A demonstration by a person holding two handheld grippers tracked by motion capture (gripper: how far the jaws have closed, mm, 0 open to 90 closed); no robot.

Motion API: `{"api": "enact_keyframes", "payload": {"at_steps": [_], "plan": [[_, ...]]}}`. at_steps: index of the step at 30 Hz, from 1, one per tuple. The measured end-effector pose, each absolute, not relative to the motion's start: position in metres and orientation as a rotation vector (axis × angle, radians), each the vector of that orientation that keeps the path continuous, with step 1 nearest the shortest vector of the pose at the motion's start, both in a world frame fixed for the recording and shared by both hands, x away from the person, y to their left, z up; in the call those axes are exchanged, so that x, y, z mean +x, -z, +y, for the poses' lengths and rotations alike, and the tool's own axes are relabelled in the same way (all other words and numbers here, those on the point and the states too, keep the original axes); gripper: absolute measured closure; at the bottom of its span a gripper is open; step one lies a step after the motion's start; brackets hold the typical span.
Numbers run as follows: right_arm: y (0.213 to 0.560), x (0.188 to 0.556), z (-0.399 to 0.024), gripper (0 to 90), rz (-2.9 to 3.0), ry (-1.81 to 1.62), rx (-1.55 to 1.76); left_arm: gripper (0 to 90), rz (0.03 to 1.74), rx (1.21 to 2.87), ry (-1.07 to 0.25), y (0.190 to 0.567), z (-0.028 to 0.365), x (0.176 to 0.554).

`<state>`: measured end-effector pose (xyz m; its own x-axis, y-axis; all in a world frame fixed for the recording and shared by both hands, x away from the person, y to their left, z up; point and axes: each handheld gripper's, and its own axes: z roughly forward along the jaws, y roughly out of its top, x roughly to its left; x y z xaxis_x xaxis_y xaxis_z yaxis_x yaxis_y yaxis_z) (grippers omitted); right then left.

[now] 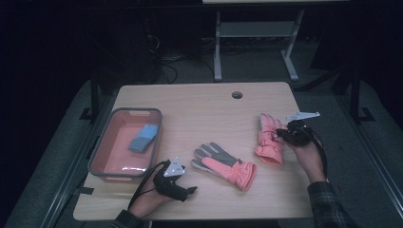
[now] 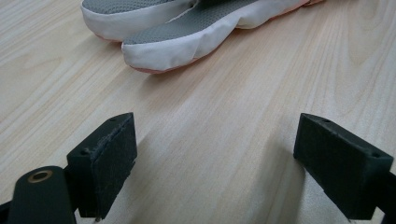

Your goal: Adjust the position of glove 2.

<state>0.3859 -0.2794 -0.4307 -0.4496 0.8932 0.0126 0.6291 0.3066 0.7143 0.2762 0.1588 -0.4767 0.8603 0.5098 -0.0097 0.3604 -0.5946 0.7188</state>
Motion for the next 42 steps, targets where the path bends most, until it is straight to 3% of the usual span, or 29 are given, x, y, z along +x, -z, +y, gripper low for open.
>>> {"api": "enact_keyframes", "payload": {"at_steps": [9, 31, 42], "plan": [[0.451, 0.416, -0.267, 90.0, 2.241, -1.002, 1.353, 12.5, 0.619, 2.275, -0.252, 0.477, 0.158, 0.277], [0.441, 0.409, -0.182, 89.3, 2.584, -1.141, 0.922, 12.5, 0.616, 2.275, -0.248, 0.476, 0.158, 0.278], [0.428, 0.379, -0.197, 59.4, 2.620, -1.189, 1.009, 12.5, 0.615, 2.276, -0.248, 0.476, 0.158, 0.278]]}}
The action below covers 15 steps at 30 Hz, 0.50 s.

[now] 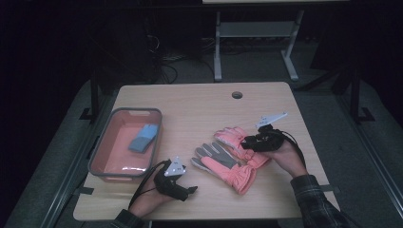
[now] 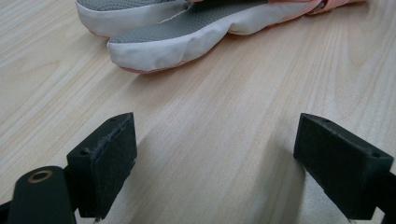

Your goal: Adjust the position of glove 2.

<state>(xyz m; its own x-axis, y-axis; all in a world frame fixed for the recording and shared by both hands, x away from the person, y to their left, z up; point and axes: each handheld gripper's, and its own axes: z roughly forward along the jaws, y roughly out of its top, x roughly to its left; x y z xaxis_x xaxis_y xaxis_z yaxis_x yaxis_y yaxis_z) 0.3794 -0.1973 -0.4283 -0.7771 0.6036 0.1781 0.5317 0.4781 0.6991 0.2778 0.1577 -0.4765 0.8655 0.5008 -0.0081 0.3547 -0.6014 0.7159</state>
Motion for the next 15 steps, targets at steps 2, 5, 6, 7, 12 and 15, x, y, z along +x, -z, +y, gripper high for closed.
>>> {"api": "enact_keyframes", "payload": {"at_steps": [2, 5, 6, 7, 12, 15], "plan": [[0.434, 0.375, -0.195, 53.9, 2.640, -1.154, 1.020, 12.5, 0.615, 2.276, -0.249, 0.476, 0.158, 0.278], [0.440, 0.373, -0.189, 56.5, 2.640, -1.076, 1.000, 12.5, 0.615, 2.275, -0.249, 0.477, 0.158, 0.278], [0.441, 0.373, -0.188, 60.7, 2.641, -1.057, 0.983, 12.5, 0.615, 2.275, -0.249, 0.476, 0.158, 0.278], [0.442, 0.373, -0.186, 66.1, 2.647, -1.033, 0.967, 12.5, 0.615, 2.275, -0.249, 0.477, 0.158, 0.278], [0.441, 0.372, -0.184, 85.6, 2.649, -1.023, 0.905, 12.5, 0.615, 2.275, -0.249, 0.476, 0.158, 0.278], [0.434, 0.373, -0.189, 87.6, 2.639, -1.046, 0.891, 12.5, 0.615, 2.275, -0.248, 0.477, 0.158, 0.278]]}}
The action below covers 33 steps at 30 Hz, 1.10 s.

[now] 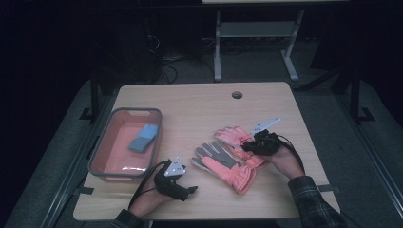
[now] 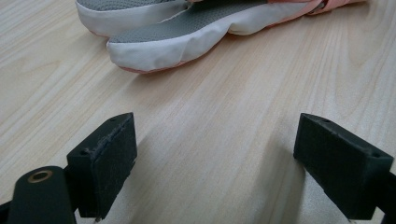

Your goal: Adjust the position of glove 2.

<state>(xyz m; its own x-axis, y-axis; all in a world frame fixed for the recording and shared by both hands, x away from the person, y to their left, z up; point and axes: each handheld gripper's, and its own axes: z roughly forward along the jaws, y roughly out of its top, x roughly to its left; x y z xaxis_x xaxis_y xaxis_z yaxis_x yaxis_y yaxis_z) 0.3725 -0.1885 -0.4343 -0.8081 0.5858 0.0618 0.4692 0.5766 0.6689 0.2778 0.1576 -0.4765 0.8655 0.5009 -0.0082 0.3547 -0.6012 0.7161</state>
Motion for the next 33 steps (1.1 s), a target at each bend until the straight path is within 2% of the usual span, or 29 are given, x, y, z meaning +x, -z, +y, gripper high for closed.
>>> {"api": "enact_keyframes", "payload": {"at_steps": [16, 25, 33], "plan": [[0.387, 0.358, -0.206, 88.6, 2.545, -1.283, 0.836, 12.5, 0.609, 2.277, -0.253, 0.476, 0.158, 0.278], [0.368, 0.339, -0.194, 88.8, 2.568, -1.352, 0.755, 12.5, 0.613, 2.273, -0.253, 0.477, 0.157, 0.278], [0.362, 0.323, -0.167, 88.9, 2.632, -1.344, 0.656, 12.5, 0.612, 2.274, -0.254, 0.477, 0.158, 0.278]]}}
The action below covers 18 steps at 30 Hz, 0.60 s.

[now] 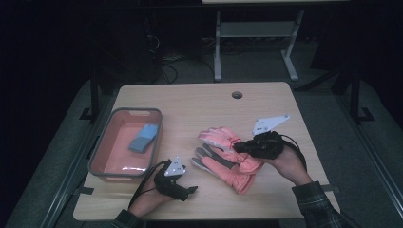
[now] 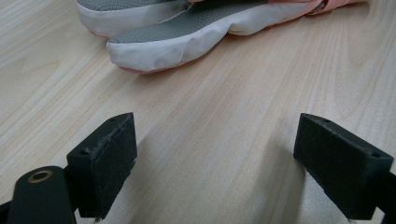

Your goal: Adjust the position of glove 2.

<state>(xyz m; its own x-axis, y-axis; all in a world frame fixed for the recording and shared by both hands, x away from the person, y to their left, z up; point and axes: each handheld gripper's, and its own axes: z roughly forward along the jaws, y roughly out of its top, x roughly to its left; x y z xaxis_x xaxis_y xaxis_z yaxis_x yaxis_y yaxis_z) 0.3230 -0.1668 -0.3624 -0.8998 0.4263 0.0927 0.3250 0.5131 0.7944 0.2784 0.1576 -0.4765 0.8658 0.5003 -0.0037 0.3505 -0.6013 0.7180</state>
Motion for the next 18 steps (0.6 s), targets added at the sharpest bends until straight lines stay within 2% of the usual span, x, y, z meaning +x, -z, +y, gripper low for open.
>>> {"api": "enact_keyframes", "payload": {"at_steps": [18], "plan": [[0.380, 0.319, -0.136, 88.8, 2.737, -1.254, 0.593, 12.5, 0.620, 2.270, -0.245, 0.477, 0.157, 0.278]]}}
